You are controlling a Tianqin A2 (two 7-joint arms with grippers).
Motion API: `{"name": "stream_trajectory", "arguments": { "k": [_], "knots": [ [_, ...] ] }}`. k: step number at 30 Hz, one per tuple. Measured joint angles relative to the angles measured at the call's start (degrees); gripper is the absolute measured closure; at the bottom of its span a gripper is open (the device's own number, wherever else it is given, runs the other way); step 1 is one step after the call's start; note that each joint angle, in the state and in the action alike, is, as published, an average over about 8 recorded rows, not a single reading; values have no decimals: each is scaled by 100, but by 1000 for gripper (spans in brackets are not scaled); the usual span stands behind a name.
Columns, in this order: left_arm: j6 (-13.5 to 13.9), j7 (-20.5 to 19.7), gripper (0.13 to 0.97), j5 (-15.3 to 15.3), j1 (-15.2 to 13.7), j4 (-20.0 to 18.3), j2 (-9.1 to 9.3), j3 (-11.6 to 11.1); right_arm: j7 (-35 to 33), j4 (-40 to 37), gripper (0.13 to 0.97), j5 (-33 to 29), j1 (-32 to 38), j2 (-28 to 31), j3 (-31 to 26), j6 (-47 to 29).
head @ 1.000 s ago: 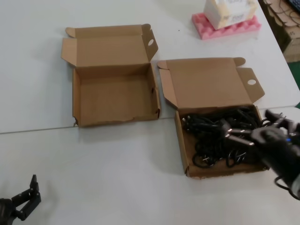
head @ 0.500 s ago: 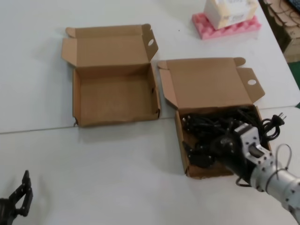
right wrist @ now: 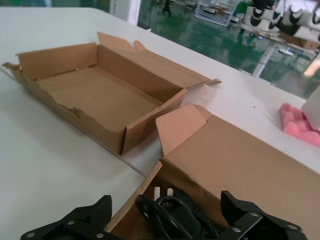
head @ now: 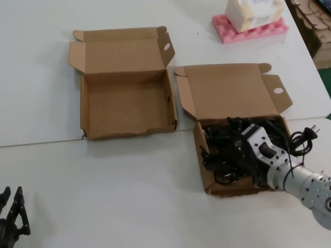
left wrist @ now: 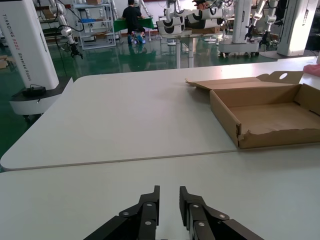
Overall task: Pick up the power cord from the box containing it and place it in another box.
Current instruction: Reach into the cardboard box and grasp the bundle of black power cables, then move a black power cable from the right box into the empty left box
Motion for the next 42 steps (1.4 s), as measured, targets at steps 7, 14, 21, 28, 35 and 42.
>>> {"name": "stream_trajectory", "arguments": {
  "k": [7,14,21,28,35,42],
  "knots": [
    [0,0,870,1,0,0,0,0,0,236,348,-845,-279,81,693,-391],
    [0,0,914,1,0,0,0,0,0,803,473,-1743,-856,18,1757,-973],
    [0,0,932,1,0,0,0,0,0,842,676,-2285,-1233,-105,2635,-1634],
    [0,0,934,1,0,0,0,0,0,427,792,-2263,-1290,-252,3062,-2142],
    [0,0,934,1,0,0,0,0,-1,251,874,-2203,-1301,-404,3229,-2382],
    [0,0,934,1,0,0,0,0,-1,412,923,-2403,-1356,-430,3348,-2487]
  ]
}}
